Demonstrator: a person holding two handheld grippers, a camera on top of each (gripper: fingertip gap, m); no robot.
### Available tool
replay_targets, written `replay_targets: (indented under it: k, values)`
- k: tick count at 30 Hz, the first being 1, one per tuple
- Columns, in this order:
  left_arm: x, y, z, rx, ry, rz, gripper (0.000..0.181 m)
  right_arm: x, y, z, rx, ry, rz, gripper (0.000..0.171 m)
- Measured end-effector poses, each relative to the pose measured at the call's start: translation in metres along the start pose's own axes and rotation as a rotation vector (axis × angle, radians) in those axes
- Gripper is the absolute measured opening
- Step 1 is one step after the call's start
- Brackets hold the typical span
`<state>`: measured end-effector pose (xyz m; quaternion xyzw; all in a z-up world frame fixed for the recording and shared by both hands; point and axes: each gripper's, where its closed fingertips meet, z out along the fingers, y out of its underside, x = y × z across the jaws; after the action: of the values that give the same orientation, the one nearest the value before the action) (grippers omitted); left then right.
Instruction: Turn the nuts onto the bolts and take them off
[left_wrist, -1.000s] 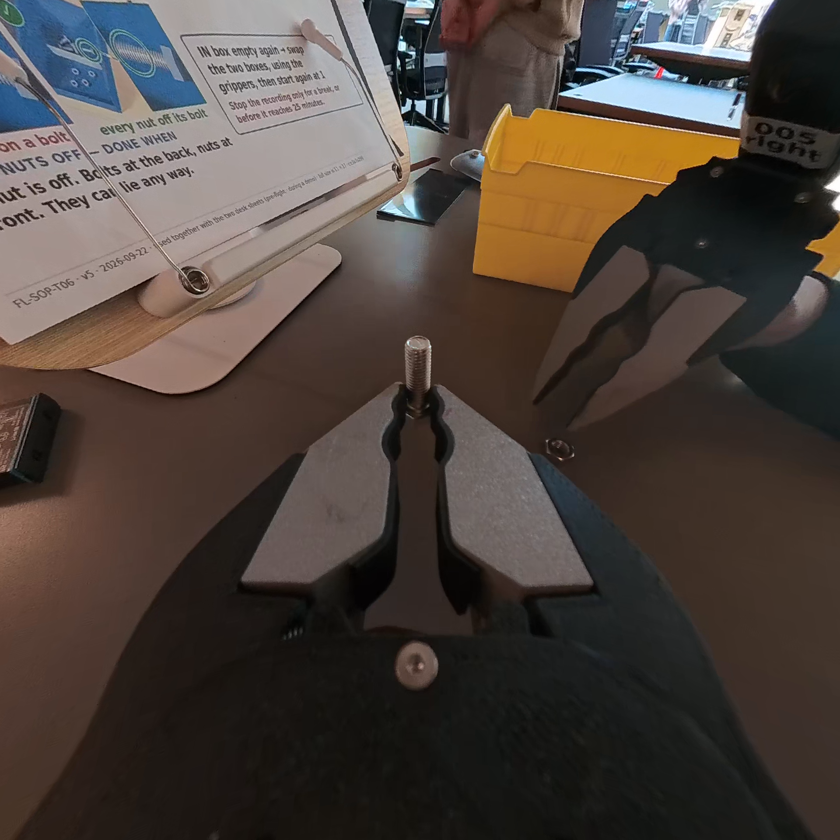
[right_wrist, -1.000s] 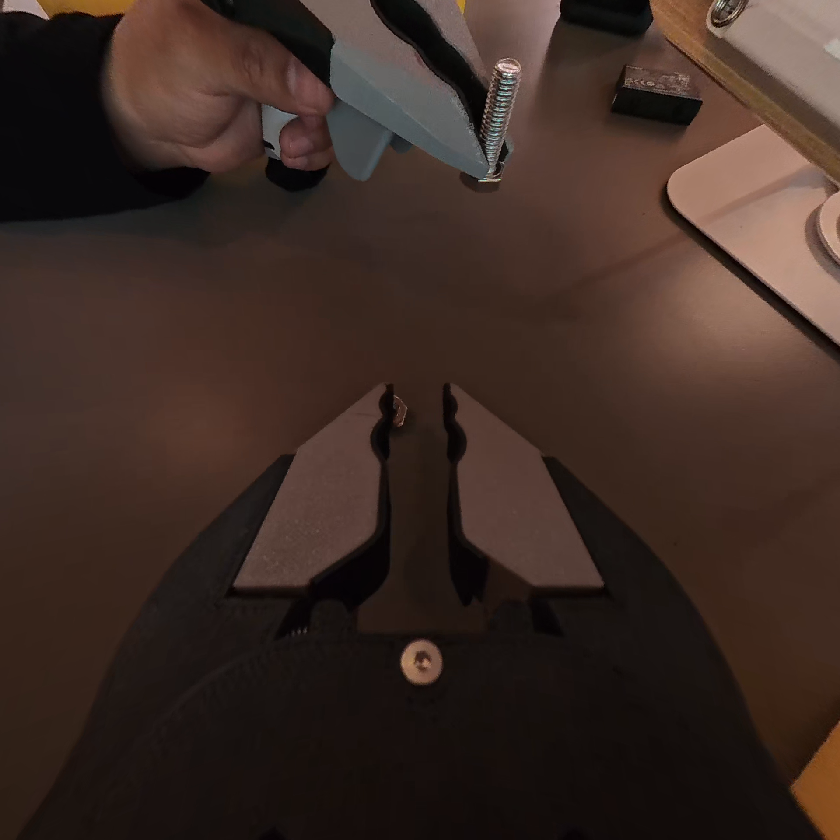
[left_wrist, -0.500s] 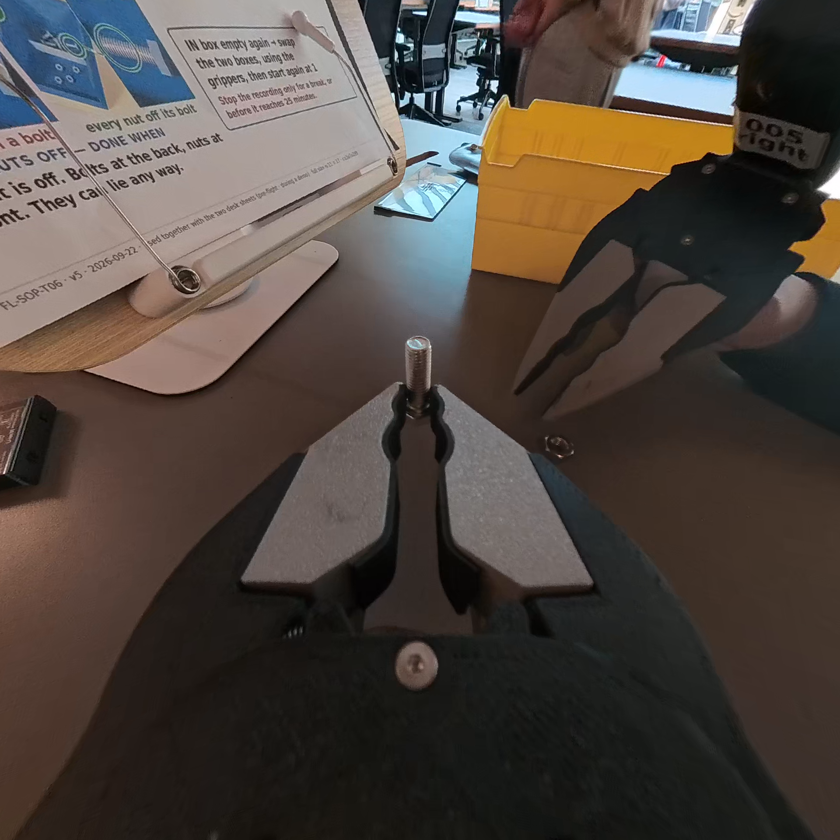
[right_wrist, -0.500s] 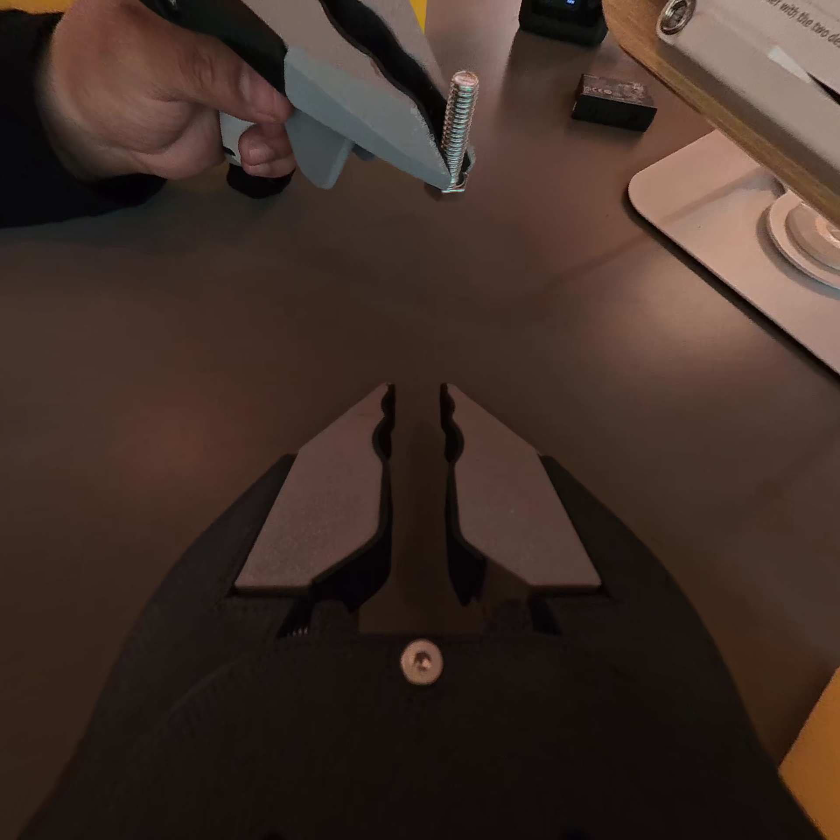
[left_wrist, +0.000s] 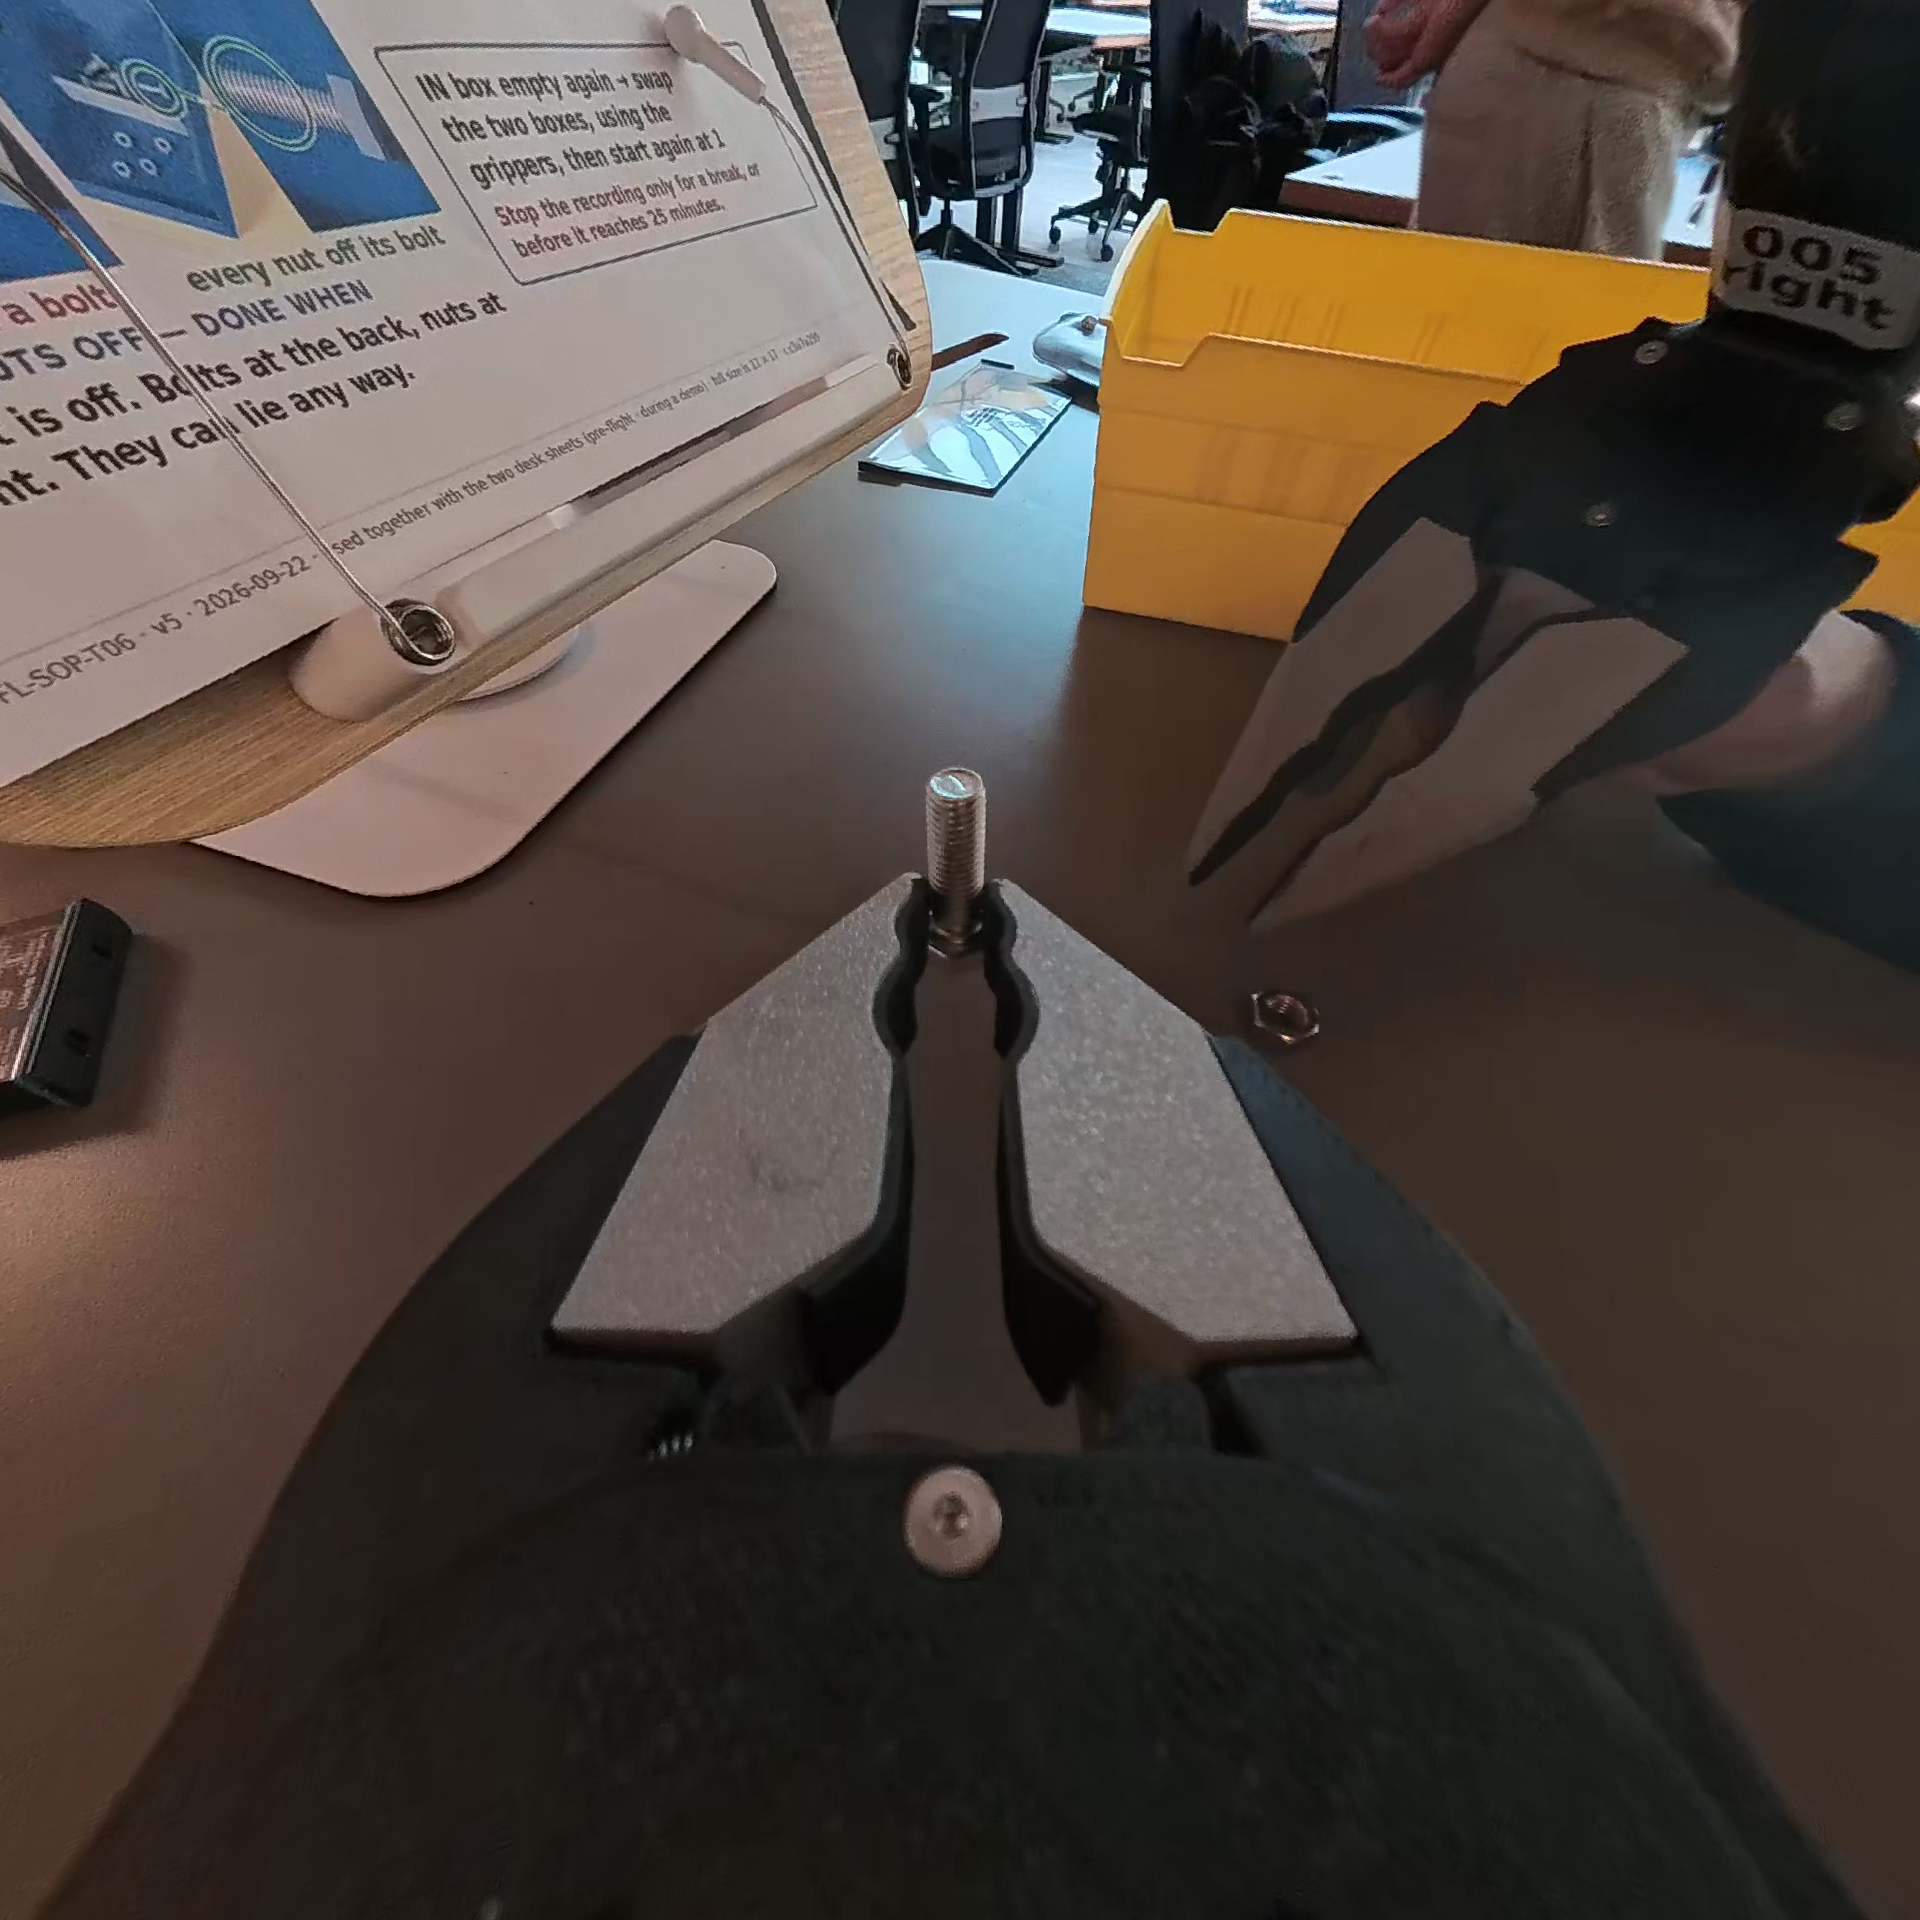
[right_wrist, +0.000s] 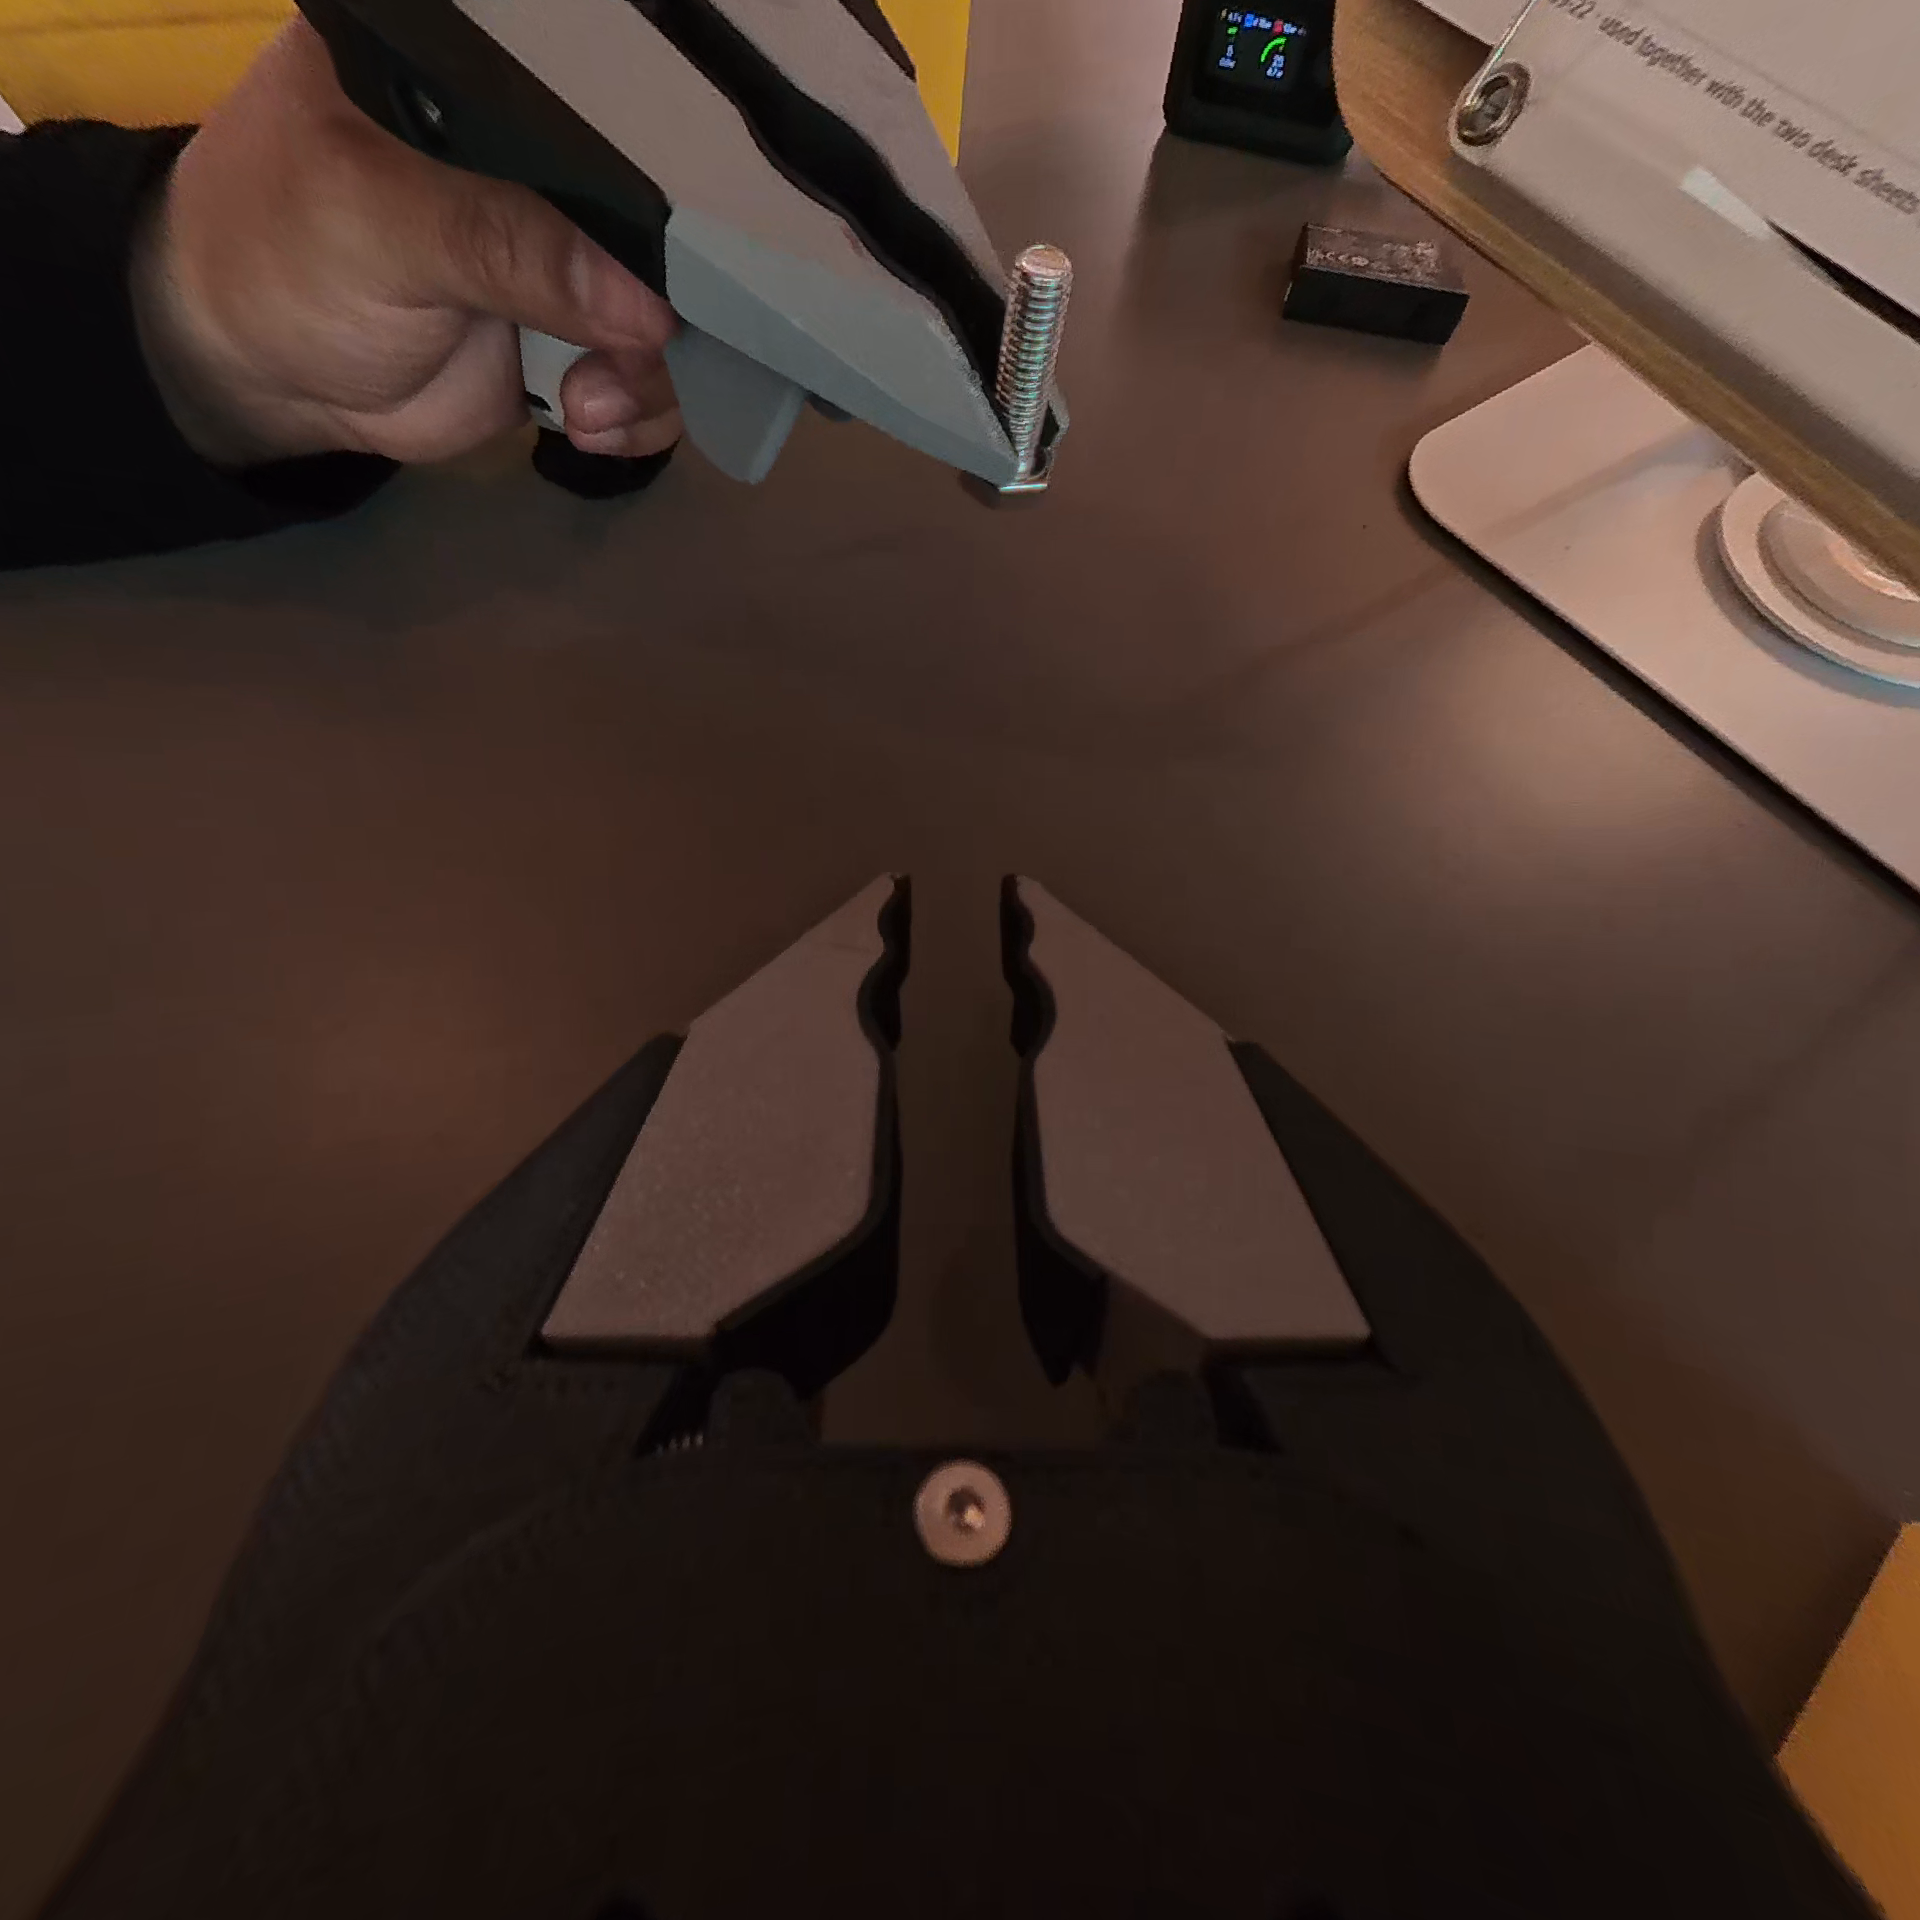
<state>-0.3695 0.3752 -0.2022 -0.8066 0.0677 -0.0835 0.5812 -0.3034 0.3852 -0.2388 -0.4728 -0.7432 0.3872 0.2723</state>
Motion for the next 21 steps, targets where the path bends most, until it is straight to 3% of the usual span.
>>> replay_targets:
  k: [21]
  values:
    - [0.0003, -0.0002, 0.0000, 0.002, 0.004, -0.002, 0.007, -0.0011, 0.0005, 0.0025, -0.002, 0.002, -0.003, 0.008]
